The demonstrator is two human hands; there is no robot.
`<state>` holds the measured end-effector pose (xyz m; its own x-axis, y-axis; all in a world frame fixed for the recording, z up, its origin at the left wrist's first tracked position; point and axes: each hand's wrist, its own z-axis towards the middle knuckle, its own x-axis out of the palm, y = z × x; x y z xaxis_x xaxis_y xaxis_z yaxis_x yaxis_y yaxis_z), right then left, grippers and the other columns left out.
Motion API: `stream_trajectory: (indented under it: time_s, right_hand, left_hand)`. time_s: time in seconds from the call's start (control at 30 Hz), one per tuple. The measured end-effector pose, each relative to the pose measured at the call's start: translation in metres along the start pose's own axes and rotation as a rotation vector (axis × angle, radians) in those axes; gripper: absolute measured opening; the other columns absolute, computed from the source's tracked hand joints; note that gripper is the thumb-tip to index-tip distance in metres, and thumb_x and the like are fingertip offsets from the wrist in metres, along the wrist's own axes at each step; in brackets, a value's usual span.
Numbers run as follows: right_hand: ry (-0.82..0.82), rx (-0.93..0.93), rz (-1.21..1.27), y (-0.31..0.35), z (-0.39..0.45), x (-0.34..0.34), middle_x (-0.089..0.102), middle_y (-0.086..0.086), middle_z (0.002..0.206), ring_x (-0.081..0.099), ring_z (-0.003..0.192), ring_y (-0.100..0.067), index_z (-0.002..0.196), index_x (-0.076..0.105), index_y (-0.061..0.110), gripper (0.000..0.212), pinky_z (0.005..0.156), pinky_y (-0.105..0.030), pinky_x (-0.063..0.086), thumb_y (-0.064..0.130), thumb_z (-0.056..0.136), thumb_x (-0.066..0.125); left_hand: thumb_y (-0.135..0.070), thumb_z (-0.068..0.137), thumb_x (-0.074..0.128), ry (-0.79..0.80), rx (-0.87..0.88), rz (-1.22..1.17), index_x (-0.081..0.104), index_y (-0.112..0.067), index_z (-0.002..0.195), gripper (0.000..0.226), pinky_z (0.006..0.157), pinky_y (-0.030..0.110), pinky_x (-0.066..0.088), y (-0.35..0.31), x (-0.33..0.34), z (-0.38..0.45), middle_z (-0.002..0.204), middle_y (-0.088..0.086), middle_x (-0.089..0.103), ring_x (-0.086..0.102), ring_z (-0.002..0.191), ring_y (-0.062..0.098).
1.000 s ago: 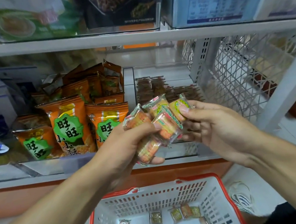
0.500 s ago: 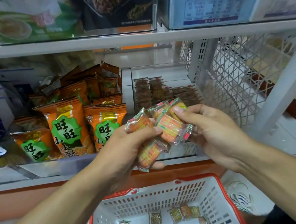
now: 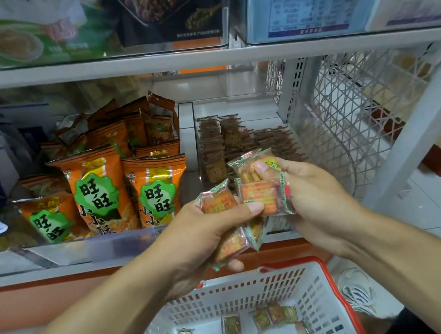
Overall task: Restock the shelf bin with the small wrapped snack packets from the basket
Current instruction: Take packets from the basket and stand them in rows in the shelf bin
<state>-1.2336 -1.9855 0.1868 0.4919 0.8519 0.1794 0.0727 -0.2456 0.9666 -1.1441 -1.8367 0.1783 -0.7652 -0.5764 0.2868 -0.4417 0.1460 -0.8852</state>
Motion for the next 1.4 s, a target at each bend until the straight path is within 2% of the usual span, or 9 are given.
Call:
stream_trajectory:
  time_s: [0.2,0.37,0.57,0.7,0.83,1.0,1.17,1.3,1.4]
  right_hand:
    - [-0.270,-0.048,0.493,0.027,0.009,-0.016,0.071,-0.007,0.097,0.066,0.084,-0.015,0.104,0.065,0.006,0.013,0.074,-0.025,0.054,0.006,0.096,0.055]
    - [0.061,0.202,0.626,0.026,-0.010,-0.014,0.068,-0.023,0.120,0.064,0.117,-0.037,0.113,0.067,0.002,0.030,0.088,-0.050,0.059,0.015,0.087,0.062]
    - [0.323,0.258,0.568,0.014,-0.016,-0.005,0.061,-0.020,0.136,0.058,0.127,-0.037,0.131,0.059,0.011,0.037,0.106,-0.057,0.046,0.030,0.100,0.053]
    - [0.243,0.273,0.487,0.013,-0.013,-0.010,0.068,-0.012,0.129,0.066,0.117,-0.028,0.119,0.062,0.026,0.026,0.100,-0.050,0.052,0.036,0.095,0.057]
    - [0.199,0.362,0.453,0.015,-0.011,-0.017,0.071,-0.016,0.121,0.072,0.103,-0.031,0.124,0.063,0.022,0.039,0.081,-0.044,0.060,0.038,0.089,0.064]
    - [0.180,0.387,0.397,0.020,-0.006,-0.024,0.069,-0.016,0.125,0.066,0.117,-0.036,0.124,0.063,0.021,0.031,0.085,-0.044,0.060,0.030,0.095,0.061]
    - [0.107,0.302,0.386,0.018,-0.005,-0.023,0.071,-0.015,0.121,0.071,0.108,-0.031,0.105,0.075,0.018,0.020,0.081,-0.042,0.061,0.025,0.087,0.067]
    - [0.151,0.272,0.436,0.023,-0.006,-0.021,0.072,-0.014,0.120,0.072,0.102,-0.027,0.088,0.079,0.021,0.013,0.072,-0.037,0.060,0.027,0.086,0.068]
    - [0.240,0.271,0.432,0.025,-0.007,-0.019,0.069,-0.016,0.120,0.065,0.101,-0.024,0.098,0.077,0.017,0.018,0.070,-0.031,0.060,0.027,0.090,0.064]
  left_hand:
    - [-0.024,0.080,0.085,-0.400,0.522,0.280,0.068,-0.019,0.083,0.018,0.043,0.028,0.053,0.004,-0.004,0.000,0.069,0.006,0.071,0.063,0.048,0.016]
    - [-0.016,0.077,0.084,-0.630,1.041,1.058,0.074,-0.014,0.095,0.020,0.079,0.021,0.053,-0.012,-0.028,-0.001,0.108,0.000,0.065,0.063,0.094,0.011]
    - [-0.025,0.089,0.066,-0.518,1.168,1.443,0.074,-0.004,0.098,0.024,0.052,0.043,0.057,-0.019,-0.021,-0.005,0.115,0.013,0.067,0.070,0.084,0.030]
    - [-0.024,0.089,0.063,-0.460,1.151,1.449,0.075,-0.005,0.099,0.024,0.049,0.043,0.056,-0.019,-0.016,-0.006,0.116,0.013,0.067,0.069,0.087,0.031]
    - [-0.001,0.073,0.089,-0.359,1.129,1.501,0.075,-0.009,0.100,0.032,0.051,0.041,0.057,-0.017,-0.020,-0.004,0.118,0.012,0.066,0.069,0.087,0.030]
    - [-0.004,0.067,0.094,-0.346,1.121,1.434,0.075,-0.013,0.102,0.041,0.059,0.041,0.059,-0.010,-0.022,-0.001,0.120,0.006,0.063,0.068,0.092,0.024]
    - [-0.038,0.075,0.084,-0.491,0.967,0.916,0.076,-0.022,0.088,0.022,0.073,0.012,0.052,-0.004,-0.013,0.004,0.104,-0.005,0.065,0.065,0.093,0.003]
    - [-0.047,0.074,0.080,-0.460,0.586,0.354,0.074,-0.018,0.078,0.030,0.042,0.028,0.053,-0.005,-0.002,0.005,0.062,0.010,0.062,0.058,0.044,0.017]
    - [-0.050,0.077,0.077,-0.372,0.368,0.226,0.076,-0.014,0.084,0.036,0.042,0.026,0.051,-0.007,0.000,0.005,0.050,0.006,0.053,0.053,0.041,0.015]
